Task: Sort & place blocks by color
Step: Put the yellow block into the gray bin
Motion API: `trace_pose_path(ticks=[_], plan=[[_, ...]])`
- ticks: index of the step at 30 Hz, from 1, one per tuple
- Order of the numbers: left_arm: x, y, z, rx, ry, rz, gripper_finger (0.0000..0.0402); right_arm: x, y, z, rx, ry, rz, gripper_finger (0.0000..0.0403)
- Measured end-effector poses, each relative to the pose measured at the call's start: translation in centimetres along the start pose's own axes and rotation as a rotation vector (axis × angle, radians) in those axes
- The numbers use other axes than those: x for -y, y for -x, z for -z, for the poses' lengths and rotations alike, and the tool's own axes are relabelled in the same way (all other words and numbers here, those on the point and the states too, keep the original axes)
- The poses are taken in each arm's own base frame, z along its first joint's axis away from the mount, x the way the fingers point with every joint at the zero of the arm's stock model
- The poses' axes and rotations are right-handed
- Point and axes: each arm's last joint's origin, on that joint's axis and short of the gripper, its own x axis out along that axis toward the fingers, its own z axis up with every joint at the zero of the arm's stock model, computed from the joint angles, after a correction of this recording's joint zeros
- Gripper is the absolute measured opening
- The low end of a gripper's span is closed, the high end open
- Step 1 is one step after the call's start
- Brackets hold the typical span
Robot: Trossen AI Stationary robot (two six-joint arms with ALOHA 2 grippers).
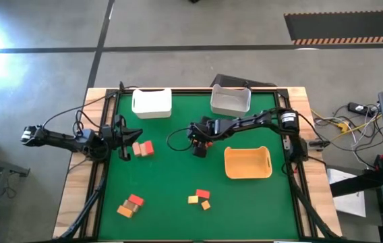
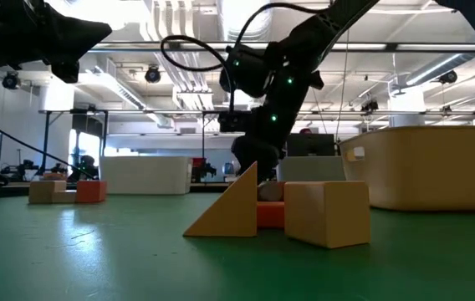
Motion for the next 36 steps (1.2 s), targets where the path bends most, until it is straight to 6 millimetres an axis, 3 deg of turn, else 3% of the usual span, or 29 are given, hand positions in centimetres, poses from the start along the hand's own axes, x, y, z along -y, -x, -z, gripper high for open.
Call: trace_pose_path(ticks=[11,21,36], plan=[[0.0,0.0,0.0,-0.003,-0.001,0.000,0.0004,0.0,0.1,-0.1,0.006,0.001,-0.001,0.0231],[0.0,0.0,0.0,-0.003,-0.001,-0.007,0.0004,0.0,0.0,-0.3,0.025,-0.021,-0.001,0.0118],[0.0,0.0,0.0,-0.002,-0.001,-0.013,0.0004,0.2,1.8,-1.8,0.086,0.004,0.000,0.0118]])
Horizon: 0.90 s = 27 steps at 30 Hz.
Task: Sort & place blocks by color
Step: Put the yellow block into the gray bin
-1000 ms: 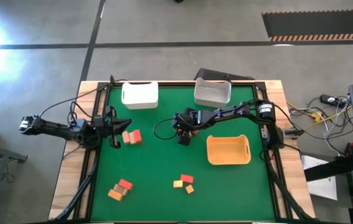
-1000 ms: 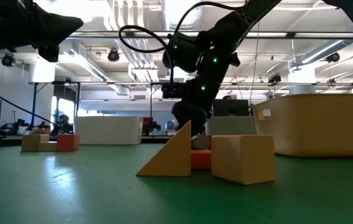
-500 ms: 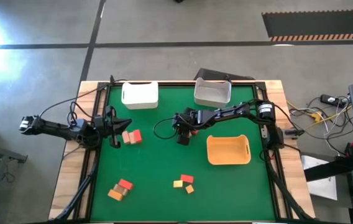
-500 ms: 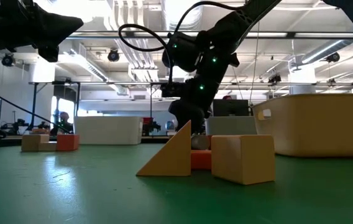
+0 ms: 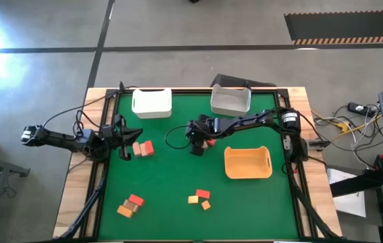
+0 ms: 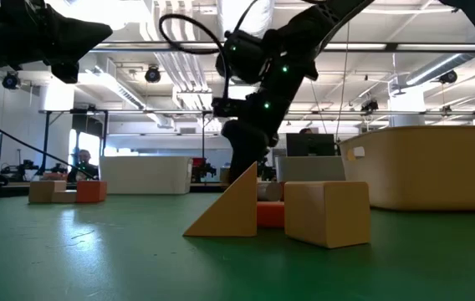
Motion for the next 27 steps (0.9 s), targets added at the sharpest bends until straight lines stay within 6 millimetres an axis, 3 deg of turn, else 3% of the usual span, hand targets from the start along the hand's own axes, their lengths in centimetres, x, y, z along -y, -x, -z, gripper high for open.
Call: trace_pose_path(ticks=[7,12,16,20,27], plan=[[0.0,0.0,0.0,-0.002,-0.001,-0.001,0.0004,0.7,3.2,-0.7,0.027,0.026,0.014,0.0119],[0.0,0.0,0.0,0.000,0.000,-0.002,0.0004,3.1,6.0,-1.0,0.045,-0.004,0.098,0.0119],[0.0,0.0,0.0,0.002,0.001,-0.002,0.0004,6.3,8.1,-0.9,0.048,-0.111,0.152,0.0119],[0.0,0.0,0.0,0.003,0.001,-0.002,0.0004,10.7,9.6,0.2,0.017,-0.343,0.213,0.0119],[0.0,0.0,0.0,0.003,0.001,-0.002,0.0004,17.2,9.3,3.9,-0.088,-0.632,0.298,0.0120]])
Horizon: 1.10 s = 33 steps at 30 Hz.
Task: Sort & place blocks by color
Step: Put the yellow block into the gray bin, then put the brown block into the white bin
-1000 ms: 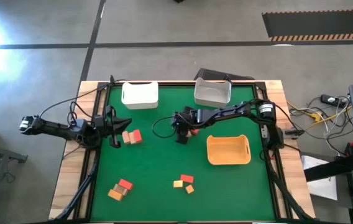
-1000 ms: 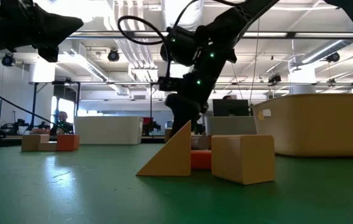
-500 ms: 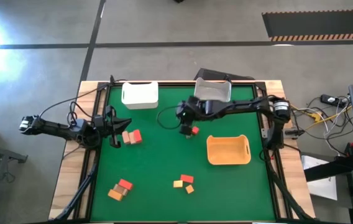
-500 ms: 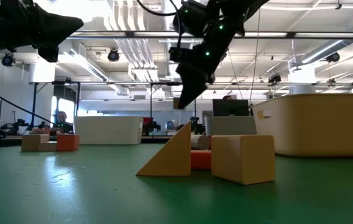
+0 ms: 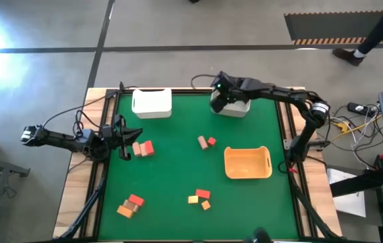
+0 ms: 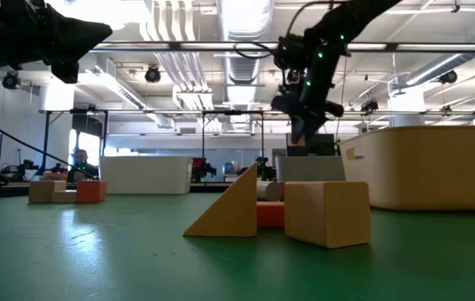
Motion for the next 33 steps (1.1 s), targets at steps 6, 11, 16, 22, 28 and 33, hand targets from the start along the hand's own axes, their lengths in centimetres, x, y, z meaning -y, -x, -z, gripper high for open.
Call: trace_pose_path(ticks=[6,11,16,22,28,33], plan=[[0.0,0.0,0.0,0.000,0.000,0.000,0.0004,2.6,-2.5,0.1,-0.046,-0.090,0.015,0.0123],[0.0,0.0,0.0,0.000,0.000,0.000,0.0004,2.7,-4.5,0.7,-0.089,-0.091,0.031,0.0124],[0.0,0.0,0.0,0.000,0.000,0.000,0.0004,2.5,-5.4,0.9,-0.101,-0.084,0.032,0.0138],[0.0,0.0,0.0,0.000,0.000,0.000,0.0004,2.4,-5.6,0.9,-0.102,-0.078,0.033,0.0187],[0.0,0.0,0.0,0.000,-0.007,-0.003,0.0004,2.4,-5.1,0.7,-0.090,-0.078,0.029,0.0214],[-0.1,0.0,0.0,-0.003,-0.007,-0.039,0.0004,1.8,-3.9,0.6,-0.069,-0.062,0.013,0.0211]])
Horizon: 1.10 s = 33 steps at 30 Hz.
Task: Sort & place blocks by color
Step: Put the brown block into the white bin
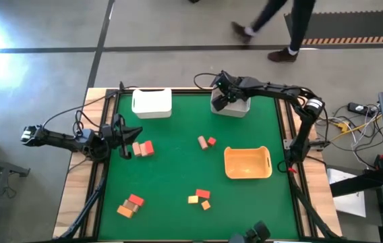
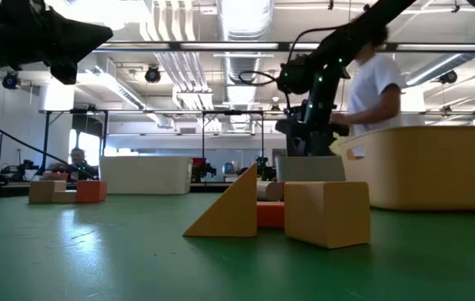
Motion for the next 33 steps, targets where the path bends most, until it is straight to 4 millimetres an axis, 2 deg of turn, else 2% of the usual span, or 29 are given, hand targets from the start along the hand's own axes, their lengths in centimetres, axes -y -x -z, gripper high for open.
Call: trace_pose_path(ticks=[6,10,18,20,22,26,33], plan=[[-0.1,0.0,0.0,-0.004,0.022,-0.047,0.0004,-2.3,3.9,0.5,0.086,0.078,-0.063,0.0194],[-0.1,-0.1,0.2,-0.013,0.221,-0.043,0.0004,-4.7,7.3,1.5,0.169,0.156,-0.130,0.0182],[0.4,-0.7,1.0,-0.077,0.424,-0.004,0.0001,-10.1,13.5,5.7,0.422,0.406,-0.188,0.0160],[0.6,-1.2,1.0,-0.103,0.450,-0.031,0.0001,-10.9,14.3,6.8,0.486,0.463,-0.204,0.0155],[0.9,-2.0,0.0,-0.093,0.484,-0.035,0.0001,-11.5,15.1,7.7,0.537,0.506,-0.238,0.0150],[1.7,-3.7,-0.5,-0.157,0.520,-0.054,0.0000,-11.5,16.0,9.5,0.592,0.564,-0.280,0.0141],[3.0,-6.3,0.5,-0.504,0.589,-0.211,0.0000,-9.9,15.5,12.3,0.679,0.592,-0.365,0.0127]])
